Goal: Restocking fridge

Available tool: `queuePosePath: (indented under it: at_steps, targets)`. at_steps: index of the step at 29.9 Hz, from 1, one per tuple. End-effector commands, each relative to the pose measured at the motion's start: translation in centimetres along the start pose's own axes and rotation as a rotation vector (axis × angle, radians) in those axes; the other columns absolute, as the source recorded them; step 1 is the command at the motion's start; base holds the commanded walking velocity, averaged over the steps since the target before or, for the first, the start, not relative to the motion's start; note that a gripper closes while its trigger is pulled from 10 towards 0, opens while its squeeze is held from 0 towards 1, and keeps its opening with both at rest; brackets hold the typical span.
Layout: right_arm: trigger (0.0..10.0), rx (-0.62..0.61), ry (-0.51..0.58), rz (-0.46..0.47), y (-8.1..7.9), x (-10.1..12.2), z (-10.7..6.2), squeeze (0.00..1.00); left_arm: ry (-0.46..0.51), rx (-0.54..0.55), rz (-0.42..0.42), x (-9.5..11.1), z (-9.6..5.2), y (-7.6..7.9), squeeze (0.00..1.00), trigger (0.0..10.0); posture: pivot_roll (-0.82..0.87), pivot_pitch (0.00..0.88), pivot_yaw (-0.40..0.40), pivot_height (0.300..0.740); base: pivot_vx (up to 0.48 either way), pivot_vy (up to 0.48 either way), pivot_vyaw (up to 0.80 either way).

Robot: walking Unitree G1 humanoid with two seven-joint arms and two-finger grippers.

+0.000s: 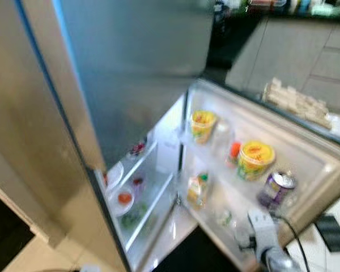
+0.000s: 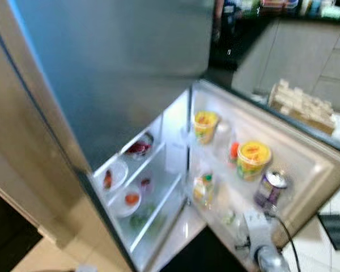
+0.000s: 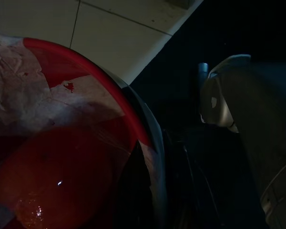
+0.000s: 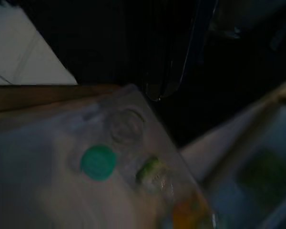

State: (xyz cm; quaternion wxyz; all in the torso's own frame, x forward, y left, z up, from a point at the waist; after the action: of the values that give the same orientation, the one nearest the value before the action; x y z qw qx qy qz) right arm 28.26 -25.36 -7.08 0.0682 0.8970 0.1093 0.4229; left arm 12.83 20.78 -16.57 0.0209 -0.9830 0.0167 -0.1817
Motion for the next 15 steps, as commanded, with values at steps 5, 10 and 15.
queuePosePath:
  at_steps: [5,10,15]
  targets:
    - [10.0,0.092,0.185,0.129,-0.5,4.8,0.5,0.0,0.008,-0.024,-0.009,0.2,0.1,0.8,0.0,10.0,-0.04,0.0,-0.002,0.74,0.0,0.0,0.0]
    - [10.0,0.207,0.264,0.183,-1.9,6.7,0.4,0.0,0.007,-0.027,-0.009,0.2,0.1,0.9,0.0,10.0,-0.03,0.0,-0.004,0.74,0.0,0.0,0.0]
    - [10.0,0.22,0.295,0.17,-1.7,7.5,0.3,0.0,0.007,-0.027,-0.008,0.1,0.1,0.9,0.0,10.0,-0.03,0.0,-0.004,0.74,0.0,0.0,0.0]
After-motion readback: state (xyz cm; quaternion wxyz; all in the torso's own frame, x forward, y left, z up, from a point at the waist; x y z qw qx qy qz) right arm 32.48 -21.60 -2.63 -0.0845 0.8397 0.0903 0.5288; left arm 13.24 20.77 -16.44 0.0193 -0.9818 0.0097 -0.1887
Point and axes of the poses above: a point about 5 cm out from each wrist's last joint towards the gripper, its own z axis pointing out of the wrist towards the gripper, its own x axis along the axis of the wrist's last joint, y = z × x, the point moved 6 cm from there along z, pointing out of the wrist towards the gripper, and after that the axes turned 7 degrees about -z, right-handed, at the moved point
